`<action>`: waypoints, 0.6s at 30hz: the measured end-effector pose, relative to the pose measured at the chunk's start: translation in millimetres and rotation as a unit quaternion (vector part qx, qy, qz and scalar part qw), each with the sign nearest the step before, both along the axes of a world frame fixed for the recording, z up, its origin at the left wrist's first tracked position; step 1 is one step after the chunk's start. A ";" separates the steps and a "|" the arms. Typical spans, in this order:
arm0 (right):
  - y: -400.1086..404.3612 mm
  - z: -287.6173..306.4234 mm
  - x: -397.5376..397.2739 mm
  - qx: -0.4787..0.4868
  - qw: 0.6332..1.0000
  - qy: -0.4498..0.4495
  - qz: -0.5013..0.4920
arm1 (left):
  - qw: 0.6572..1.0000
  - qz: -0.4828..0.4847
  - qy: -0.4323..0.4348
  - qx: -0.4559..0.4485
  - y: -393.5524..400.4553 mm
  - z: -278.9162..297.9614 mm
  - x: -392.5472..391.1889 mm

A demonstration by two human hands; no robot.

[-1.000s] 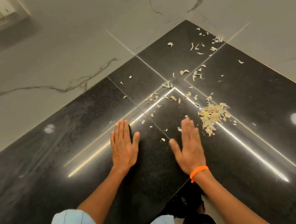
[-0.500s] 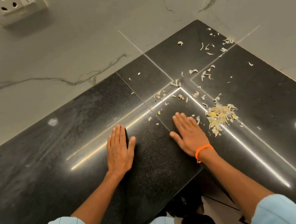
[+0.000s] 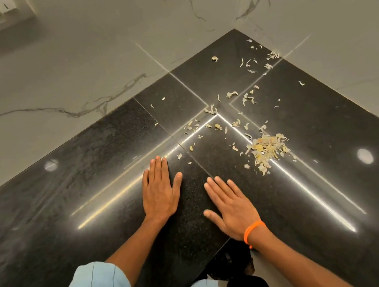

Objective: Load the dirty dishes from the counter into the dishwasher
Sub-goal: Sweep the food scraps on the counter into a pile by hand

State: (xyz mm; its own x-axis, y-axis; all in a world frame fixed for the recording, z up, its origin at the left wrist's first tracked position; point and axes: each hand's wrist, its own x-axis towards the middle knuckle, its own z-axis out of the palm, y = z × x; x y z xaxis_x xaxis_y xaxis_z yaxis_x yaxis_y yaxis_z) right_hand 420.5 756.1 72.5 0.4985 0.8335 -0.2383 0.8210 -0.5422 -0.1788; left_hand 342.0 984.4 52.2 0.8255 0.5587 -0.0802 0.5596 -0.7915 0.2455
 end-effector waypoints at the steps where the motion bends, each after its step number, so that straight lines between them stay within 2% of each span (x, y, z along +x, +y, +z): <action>1: 4.8 -1.2 11.6 0.000 1.000 -0.004 -0.008 | 1.000 0.000 0.003 0.001 0.6 0.1 0.4; 4: 11.4 -8.6 53.6 0.013 0.997 0.000 -0.077 | 1.000 0.000 0.005 -0.003 1.0 1.7 -0.1; 7: 9.5 -2.2 84.8 0.087 0.974 0.031 -0.205 | 1.000 -0.002 0.002 -0.007 1.4 2.9 -1.2; 9: 2.8 6.2 83.1 0.132 0.964 0.031 -0.229 | 1.000 0.001 0.000 -0.006 1.2 3.7 -0.6; 12: -13.7 12.2 46.5 0.141 0.982 0.052 -0.118 | 1.000 0.005 -0.003 -0.004 0.0 3.0 -1.0; 15: -31.6 -0.6 13.8 0.059 0.997 0.037 0.030 | 1.000 0.007 -0.007 -0.006 0.9 1.3 -0.3; 16: -33.9 -6.5 13.2 0.046 0.998 0.018 0.044 | 1.000 0.006 -0.009 -0.007 0.9 0.6 0.3; 18: -30.3 -10.0 21.5 0.066 0.998 0.016 0.005 | 1.000 0.003 -0.008 -0.004 1.2 -1.5 -0.2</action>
